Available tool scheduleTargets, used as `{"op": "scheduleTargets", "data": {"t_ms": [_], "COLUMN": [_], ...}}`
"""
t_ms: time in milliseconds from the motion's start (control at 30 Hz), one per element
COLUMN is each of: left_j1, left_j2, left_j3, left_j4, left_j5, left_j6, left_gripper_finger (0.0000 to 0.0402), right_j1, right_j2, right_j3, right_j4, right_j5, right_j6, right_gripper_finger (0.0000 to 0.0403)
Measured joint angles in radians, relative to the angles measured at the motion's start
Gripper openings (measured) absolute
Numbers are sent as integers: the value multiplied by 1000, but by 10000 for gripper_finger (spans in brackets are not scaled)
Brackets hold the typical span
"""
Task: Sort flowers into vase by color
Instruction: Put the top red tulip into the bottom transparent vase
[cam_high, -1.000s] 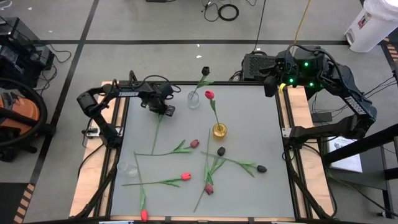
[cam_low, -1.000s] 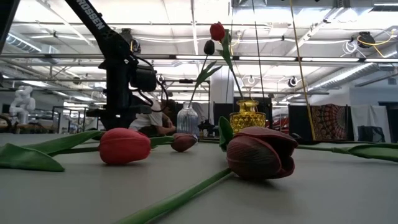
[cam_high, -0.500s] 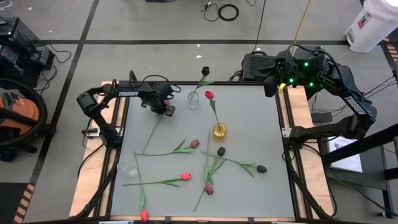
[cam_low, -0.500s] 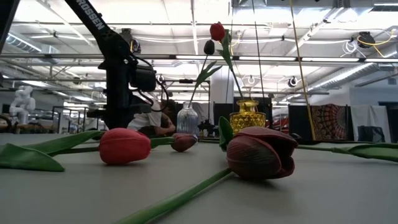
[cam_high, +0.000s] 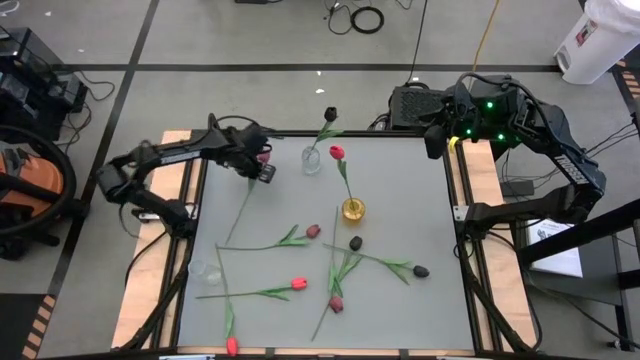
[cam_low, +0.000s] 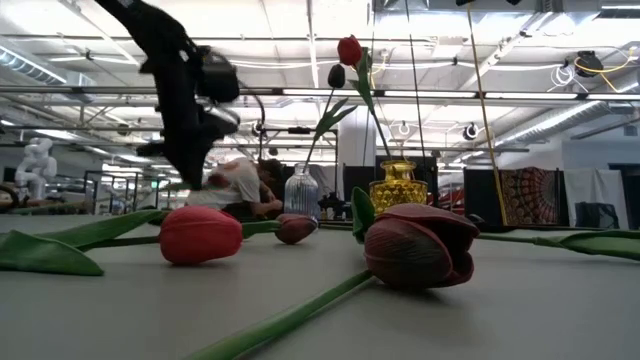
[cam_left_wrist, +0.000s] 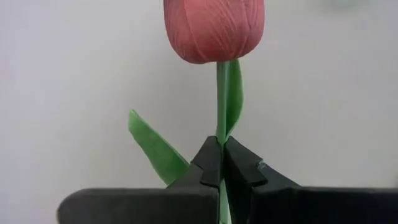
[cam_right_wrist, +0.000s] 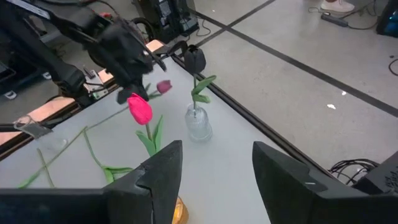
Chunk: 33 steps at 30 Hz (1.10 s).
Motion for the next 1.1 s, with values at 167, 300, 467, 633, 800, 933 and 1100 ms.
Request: {"op": "scheduleTargets", "data": {"t_ms": [167,300,467,633,800,933,1100], "left_j1": [-38,-65,-85,-108,-144,-191,-243], "left_j2": [-148,-249,-349,-422,-499,-570,-668], "left_j3": [7,40,87,141,192,222,243], "left_j4": [8,13,12,11,-10,-38,-61], "left_j5": [13,26,25,26,66,90,128], "left_j6": [92,122,119,119,120,128,158], "left_gripper_finger": [4,4,4,4,4,3,3], "right_j1": [0,0,0,0,0,0,0], "right_j2": [0,0,0,0,0,0,0], "right_j3": [0,0,0,0,0,0,0], "right_j4": [3,3,3,3,3,3,3], "right_j5": [0,0,0,0,0,0,0], "right_j6": [0,0,0,0,0,0,0], "right_gripper_finger": [187,187,187,187,187,187,187]}}
